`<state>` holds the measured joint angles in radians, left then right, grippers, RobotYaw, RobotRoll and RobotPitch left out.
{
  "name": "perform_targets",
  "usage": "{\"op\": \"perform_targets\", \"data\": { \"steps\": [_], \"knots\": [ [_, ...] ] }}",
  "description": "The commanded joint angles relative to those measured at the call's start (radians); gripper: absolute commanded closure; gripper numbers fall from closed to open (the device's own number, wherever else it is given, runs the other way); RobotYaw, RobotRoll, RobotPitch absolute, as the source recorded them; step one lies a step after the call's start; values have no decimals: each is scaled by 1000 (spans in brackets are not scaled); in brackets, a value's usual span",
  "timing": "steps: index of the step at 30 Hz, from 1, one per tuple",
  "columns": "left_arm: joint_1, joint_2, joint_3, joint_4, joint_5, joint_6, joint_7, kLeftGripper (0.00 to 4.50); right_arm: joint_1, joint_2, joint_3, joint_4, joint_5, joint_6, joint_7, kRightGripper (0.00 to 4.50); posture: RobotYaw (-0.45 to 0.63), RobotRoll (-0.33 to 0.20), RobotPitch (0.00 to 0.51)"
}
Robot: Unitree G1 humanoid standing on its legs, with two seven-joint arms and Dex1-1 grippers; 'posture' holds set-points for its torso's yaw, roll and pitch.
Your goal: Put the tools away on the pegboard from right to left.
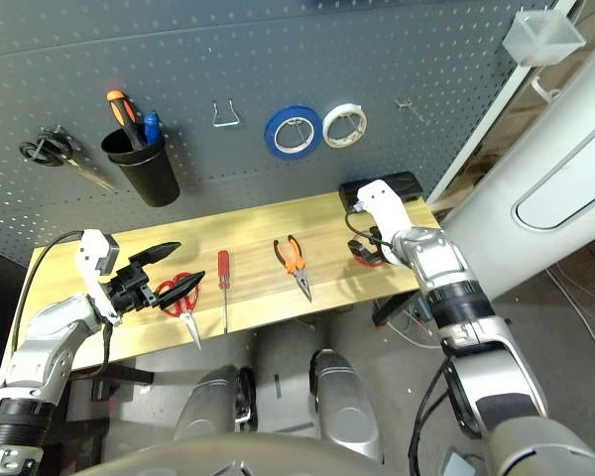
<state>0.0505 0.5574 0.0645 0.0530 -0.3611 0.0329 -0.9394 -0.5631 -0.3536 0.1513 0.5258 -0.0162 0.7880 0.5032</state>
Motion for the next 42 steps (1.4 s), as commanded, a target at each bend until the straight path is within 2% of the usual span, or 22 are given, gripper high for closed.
{"op": "perform_targets", "data": {
  "steps": [1,10,16,21,28,39,42],
  "knots": [
    [9,11,-22,-19,1,20,-30,26,-40,20,8,105,-22,-50,-26,0,-58,0,198],
    [34,10,-38,-119,-2,77,-8,26,-171,96,3,483,-59,-268,-69,0,-8,0,192],
    [53,16,-22,-208,-10,136,26,26,-196,121,7,676,-104,-394,-96,0,19,0,189],
    [59,29,-14,-278,-25,189,43,0,-191,134,-17,743,-114,-445,-140,1669,76,0,163],
    [32,50,15,-344,-55,258,74,0,-198,134,-53,774,-105,-480,-161,4451,77,0,133],
    [-27,21,1,-302,-62,248,70,0,-195,92,-58,727,-113,-498,-144,4482,25,0,98],
    [-32,9,20,-314,-85,251,75,0,-170,65,-56,638,-106,-475,-121,4482,15,0,88]
  ]
}}
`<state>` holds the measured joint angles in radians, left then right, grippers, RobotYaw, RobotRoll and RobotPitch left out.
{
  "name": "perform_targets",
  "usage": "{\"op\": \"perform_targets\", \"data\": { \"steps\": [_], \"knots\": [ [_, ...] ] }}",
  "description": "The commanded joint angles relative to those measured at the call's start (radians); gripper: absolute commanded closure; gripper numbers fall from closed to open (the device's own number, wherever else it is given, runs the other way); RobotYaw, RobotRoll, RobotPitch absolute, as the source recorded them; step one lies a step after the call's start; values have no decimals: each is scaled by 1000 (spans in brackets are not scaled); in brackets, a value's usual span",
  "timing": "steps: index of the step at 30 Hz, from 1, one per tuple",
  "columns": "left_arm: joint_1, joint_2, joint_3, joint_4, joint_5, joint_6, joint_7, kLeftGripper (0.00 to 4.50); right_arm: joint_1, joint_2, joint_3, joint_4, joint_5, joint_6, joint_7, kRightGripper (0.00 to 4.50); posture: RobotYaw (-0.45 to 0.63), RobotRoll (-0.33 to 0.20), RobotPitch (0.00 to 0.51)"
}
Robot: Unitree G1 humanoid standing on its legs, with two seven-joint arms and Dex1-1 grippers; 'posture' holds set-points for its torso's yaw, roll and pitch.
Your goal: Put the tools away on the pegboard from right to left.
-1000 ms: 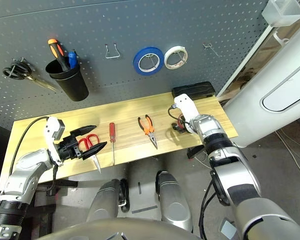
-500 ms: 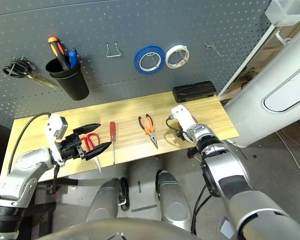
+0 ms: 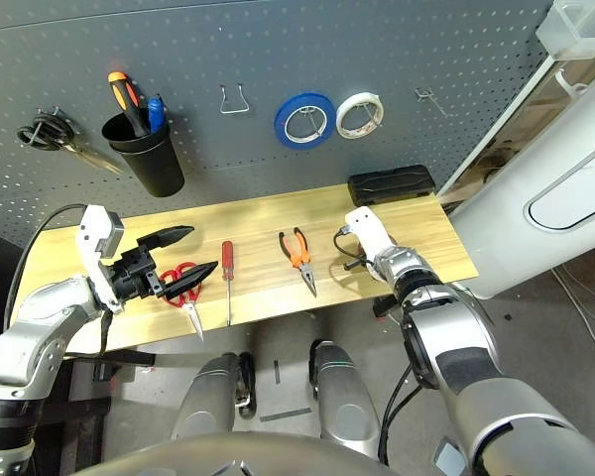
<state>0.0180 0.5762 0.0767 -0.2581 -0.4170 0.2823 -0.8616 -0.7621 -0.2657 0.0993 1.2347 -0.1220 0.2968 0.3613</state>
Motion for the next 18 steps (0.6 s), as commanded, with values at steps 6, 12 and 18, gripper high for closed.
{"op": "perform_targets", "data": {
  "steps": [6,12,18],
  "knots": [
    [-24,-4,62,-40,-83,15,15,0,220,-124,-18,-609,25,219,86,4482,17,0,75],
    [-64,14,111,-67,-136,54,21,0,382,-210,-57,-1100,64,430,127,4482,-16,0,71],
    [-112,55,128,-31,-160,43,-34,0,404,-265,-90,-1303,85,504,130,4482,-46,0,69]
  ]
}}
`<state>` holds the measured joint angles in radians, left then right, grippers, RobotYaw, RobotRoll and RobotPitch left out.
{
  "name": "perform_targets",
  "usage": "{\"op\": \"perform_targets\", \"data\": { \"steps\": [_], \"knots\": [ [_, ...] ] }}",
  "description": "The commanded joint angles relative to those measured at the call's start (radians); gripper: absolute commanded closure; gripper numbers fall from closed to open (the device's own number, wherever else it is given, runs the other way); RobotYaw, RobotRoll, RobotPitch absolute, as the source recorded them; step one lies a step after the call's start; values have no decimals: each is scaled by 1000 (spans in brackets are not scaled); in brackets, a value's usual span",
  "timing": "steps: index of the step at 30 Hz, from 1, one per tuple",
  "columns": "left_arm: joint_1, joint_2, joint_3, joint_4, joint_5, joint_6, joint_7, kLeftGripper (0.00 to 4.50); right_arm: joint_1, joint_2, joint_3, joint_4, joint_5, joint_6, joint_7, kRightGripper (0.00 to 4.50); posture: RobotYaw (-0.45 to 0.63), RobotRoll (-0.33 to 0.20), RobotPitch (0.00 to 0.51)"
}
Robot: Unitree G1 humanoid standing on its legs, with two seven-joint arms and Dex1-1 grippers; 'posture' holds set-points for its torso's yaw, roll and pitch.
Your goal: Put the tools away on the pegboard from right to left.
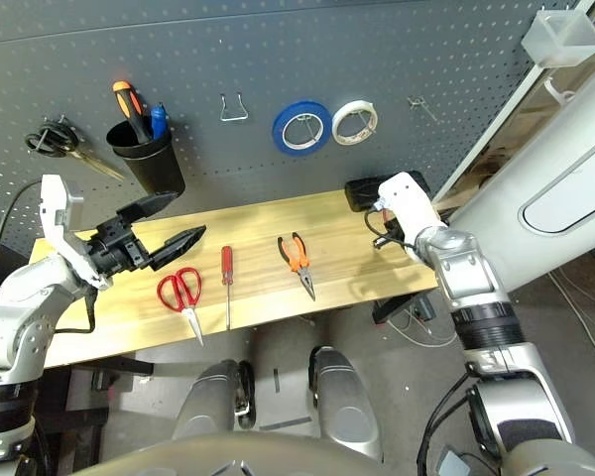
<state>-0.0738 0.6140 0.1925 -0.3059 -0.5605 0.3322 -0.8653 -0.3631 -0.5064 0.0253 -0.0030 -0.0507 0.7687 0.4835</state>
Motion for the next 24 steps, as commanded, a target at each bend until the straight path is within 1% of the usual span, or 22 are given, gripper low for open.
{"op": "perform_targets", "data": {
  "steps": [1,6,13,19,24],
  "knots": [
    [-28,20,15,29,-15,-17,-40,0,0,-32,-20,-80,18,43,10,4482,-49,0,68],
    [-73,20,31,82,-20,-42,-61,0,-48,-87,-41,-109,28,61,10,4482,-45,0,68],
    [-106,9,37,86,-41,-32,-52,0,-133,-129,-42,-53,10,-25,-12,4482,-37,0,68],
    [-112,4,17,69,-40,-16,-35,0,-222,-141,-41,61,-6,-83,-30,4482,-34,0,68],
    [-125,-11,-8,48,-37,4,-13,0,-319,-125,-4,277,-17,-202,-22,4482,-31,0,73]
  ]
}}
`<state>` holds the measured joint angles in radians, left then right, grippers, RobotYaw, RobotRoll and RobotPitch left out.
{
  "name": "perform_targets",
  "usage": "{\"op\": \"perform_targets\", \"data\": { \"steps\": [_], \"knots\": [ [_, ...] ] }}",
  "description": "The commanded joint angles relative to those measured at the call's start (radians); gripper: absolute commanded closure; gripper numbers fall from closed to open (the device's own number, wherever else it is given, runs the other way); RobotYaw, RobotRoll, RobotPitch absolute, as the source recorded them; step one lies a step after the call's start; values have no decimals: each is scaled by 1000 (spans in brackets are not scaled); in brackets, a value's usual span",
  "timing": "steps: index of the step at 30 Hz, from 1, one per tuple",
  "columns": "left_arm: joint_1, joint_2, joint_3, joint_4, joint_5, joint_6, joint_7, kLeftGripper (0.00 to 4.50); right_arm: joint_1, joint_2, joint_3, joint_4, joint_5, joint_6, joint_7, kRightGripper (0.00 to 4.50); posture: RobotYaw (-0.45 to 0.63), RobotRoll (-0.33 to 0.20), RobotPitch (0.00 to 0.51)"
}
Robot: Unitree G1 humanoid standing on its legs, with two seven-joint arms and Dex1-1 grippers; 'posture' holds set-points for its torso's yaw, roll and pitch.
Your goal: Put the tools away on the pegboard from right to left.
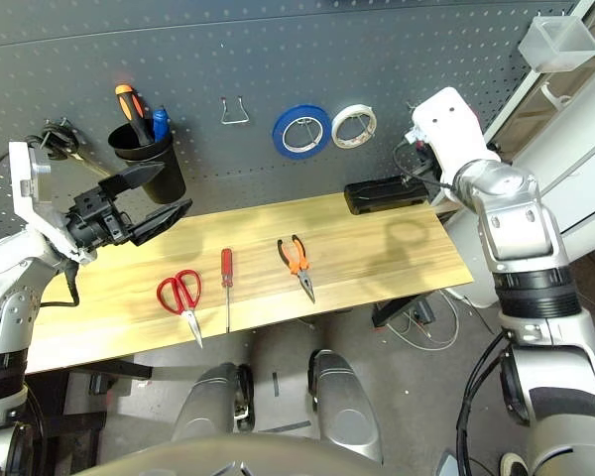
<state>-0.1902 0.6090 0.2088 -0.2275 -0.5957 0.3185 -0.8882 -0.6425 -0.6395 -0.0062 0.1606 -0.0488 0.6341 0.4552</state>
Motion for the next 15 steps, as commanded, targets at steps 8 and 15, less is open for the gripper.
{"op": "perform_targets", "data": {
  "steps": [8,15],
  "knots": [
    [-1,-15,-48,-100,-8,66,57,0,-236,67,89,538,-57,-271,25,4482,5,0,80],
    [10,-25,-59,-147,-12,100,92,0,-352,113,118,832,-116,-445,-22,3338,19,0,84]
  ]
}}
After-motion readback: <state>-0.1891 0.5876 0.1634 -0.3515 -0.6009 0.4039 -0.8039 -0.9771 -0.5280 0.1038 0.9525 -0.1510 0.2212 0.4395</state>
